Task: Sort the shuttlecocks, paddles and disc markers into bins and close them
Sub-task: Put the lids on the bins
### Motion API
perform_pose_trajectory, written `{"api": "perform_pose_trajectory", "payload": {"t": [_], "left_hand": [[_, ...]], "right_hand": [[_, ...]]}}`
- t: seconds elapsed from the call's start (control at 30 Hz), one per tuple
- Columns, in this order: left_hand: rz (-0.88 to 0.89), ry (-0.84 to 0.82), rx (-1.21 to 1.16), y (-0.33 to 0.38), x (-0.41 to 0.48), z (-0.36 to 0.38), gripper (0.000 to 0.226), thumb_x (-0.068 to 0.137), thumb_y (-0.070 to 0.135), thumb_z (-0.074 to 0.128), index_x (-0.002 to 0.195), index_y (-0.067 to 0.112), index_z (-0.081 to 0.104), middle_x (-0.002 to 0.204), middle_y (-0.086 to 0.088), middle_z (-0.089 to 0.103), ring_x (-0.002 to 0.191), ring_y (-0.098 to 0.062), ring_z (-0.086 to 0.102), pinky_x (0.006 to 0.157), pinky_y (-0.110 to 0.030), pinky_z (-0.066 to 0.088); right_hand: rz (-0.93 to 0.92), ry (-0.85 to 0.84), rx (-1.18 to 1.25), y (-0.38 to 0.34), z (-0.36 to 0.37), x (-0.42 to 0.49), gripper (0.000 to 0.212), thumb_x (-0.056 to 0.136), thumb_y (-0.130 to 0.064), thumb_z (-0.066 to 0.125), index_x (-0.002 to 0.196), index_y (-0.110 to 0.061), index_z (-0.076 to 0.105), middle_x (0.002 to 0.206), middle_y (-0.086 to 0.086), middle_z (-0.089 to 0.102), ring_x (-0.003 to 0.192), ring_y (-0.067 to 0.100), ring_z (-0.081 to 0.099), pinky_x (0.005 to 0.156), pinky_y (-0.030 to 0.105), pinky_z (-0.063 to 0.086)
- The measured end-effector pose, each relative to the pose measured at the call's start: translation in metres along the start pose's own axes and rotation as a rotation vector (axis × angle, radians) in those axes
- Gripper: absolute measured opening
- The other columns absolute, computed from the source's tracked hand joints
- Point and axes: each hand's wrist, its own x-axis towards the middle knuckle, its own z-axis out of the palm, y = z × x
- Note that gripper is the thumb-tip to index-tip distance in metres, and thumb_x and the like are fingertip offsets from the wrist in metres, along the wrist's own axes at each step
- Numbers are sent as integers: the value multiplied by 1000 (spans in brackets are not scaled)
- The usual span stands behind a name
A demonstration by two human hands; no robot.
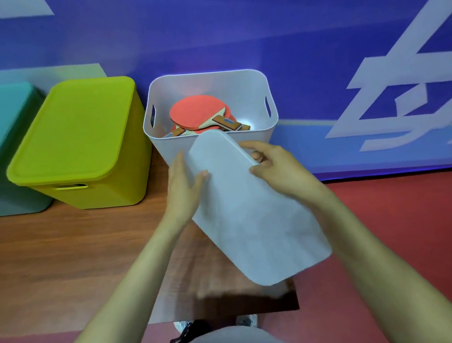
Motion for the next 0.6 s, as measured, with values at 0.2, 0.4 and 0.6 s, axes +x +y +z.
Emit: {"api": "perform_pose_trajectory", "payload": {"t": [0.2,0.4,0.6], "left_hand": [[94,-38,-201,24,18,-44,13,91,29,60,102,25,65,101,15,68,95,-1,58,84,-22,44],[176,58,-384,38,27,-60,11,91,14,58,94,16,68,88,17,68,85,2,56,79,-11,42],[80,172,-582,32,52,-92,13,93,17,54,98,17,67,92,12,69,85,0,59,74,-12,45]], "right_hand": [[-250,-100,48,-10,-24,5,53,88,-2,52,114,-48,56,106,-26,60,88,-7,56,86,16,45],[-285,254,-122,-6,-37,35,26,87,-20,63,110,-32,63,106,-17,60,105,1,54,88,4,33],[3,511,-124,33,-39,58,84,75,-47,73,143,-28,28,151,1,22,142,18,13,113,38,17]]}}
